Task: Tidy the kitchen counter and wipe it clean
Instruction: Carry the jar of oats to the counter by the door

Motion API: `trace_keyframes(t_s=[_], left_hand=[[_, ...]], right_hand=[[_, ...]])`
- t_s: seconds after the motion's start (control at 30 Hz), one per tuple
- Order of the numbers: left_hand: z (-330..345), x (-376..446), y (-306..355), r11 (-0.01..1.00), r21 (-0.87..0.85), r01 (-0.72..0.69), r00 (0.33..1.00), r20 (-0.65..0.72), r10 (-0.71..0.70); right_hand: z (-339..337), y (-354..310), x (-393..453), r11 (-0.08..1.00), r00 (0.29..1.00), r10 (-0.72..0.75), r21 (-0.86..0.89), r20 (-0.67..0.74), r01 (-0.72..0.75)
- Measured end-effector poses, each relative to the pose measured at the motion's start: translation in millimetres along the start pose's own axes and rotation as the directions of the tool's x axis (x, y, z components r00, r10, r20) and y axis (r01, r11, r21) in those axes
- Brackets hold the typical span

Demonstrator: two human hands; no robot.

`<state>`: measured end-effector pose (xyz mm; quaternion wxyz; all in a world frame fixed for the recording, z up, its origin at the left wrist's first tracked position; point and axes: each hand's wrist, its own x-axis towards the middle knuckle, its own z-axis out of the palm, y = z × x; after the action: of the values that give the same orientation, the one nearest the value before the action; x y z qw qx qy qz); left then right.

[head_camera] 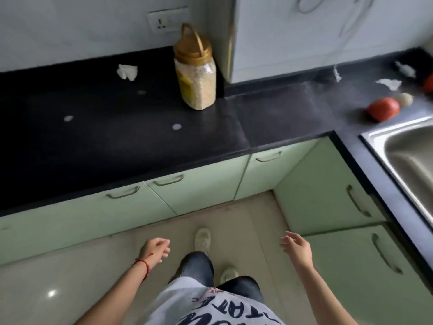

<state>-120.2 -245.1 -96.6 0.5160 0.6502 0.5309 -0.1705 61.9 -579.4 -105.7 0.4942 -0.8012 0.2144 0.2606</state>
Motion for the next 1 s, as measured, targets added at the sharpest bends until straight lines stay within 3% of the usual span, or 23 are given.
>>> trace_keyframes(t_s=[0.23,0.43,0.6,0.8,1.0], left_hand=[[-13.8,25.4,35.1,0.983,-0.183,0.024,0.995,-0.091,-0.041],[-17.1,28.0,136.3,0.959,-0.19,-0.208,0.977,0.008,0.213],[-47.9,34.6,243.5,0.847,-0.439,-0.301,0.94,0.015,0.342],[-94.2,73.1,347.7,0.793,-0.401,-0.458,0.887,-0.151,0.436],[-127.0,127.0,429.7,0.802,-0.289,-0.522,0.853,-0.192,0.486]], right_hand=[[50.5,-92.8,44.3,0.99,0.983,-0.141,0.0,0.119,0.142],[79.7,-188.2,45.2,0.947,0.948,-0.305,0.133,0.089,0.292],[115.8,-263.9,44.5,0.896,0.893,-0.429,0.19,0.137,0.402],[163.5,-331.5,54.1,0.872,0.846,-0.485,0.061,0.221,0.485],[204.0,-382.7,66.8,0.85,0.825,-0.506,-0.014,0.252,0.526]])
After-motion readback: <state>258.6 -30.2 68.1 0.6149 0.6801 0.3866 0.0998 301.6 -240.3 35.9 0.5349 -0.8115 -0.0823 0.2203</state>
